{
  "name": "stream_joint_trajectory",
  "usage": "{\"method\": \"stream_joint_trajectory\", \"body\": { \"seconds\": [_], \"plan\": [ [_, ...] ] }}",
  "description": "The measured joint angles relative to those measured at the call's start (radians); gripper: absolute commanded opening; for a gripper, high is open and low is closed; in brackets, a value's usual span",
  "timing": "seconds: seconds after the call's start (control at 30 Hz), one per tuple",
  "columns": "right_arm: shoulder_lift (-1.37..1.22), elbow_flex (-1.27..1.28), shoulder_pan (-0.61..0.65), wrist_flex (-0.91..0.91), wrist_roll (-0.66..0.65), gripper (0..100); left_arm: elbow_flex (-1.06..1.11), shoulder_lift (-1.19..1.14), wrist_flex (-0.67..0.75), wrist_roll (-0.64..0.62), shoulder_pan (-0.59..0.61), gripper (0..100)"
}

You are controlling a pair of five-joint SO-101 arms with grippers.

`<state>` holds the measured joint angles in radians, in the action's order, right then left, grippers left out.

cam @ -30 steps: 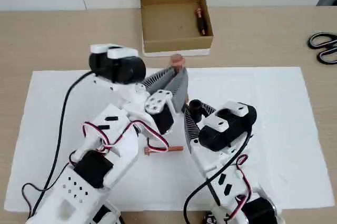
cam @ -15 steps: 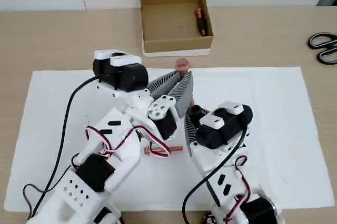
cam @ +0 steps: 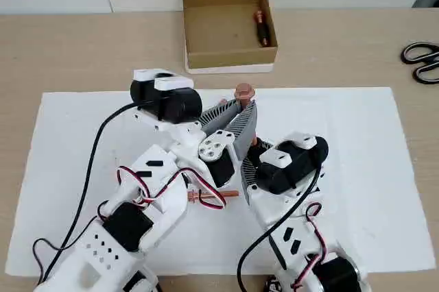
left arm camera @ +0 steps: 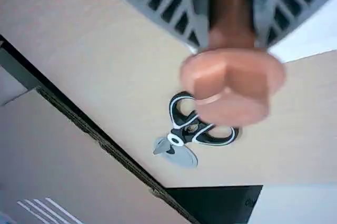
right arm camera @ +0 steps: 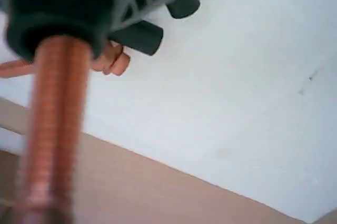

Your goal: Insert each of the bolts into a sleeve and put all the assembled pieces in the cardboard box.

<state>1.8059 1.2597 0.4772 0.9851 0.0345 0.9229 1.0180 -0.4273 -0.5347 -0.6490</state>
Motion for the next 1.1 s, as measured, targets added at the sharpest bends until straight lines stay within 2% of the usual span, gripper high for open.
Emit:
{"method": "stream_joint_trajectory", "body": {
  "seconds": [1.1],
  "plan": [
    [0.000,0.000,0.031,0.000,0.000,0.4,0.031,0.002,-0.003,0.041,-0.002,1]
  ]
}}
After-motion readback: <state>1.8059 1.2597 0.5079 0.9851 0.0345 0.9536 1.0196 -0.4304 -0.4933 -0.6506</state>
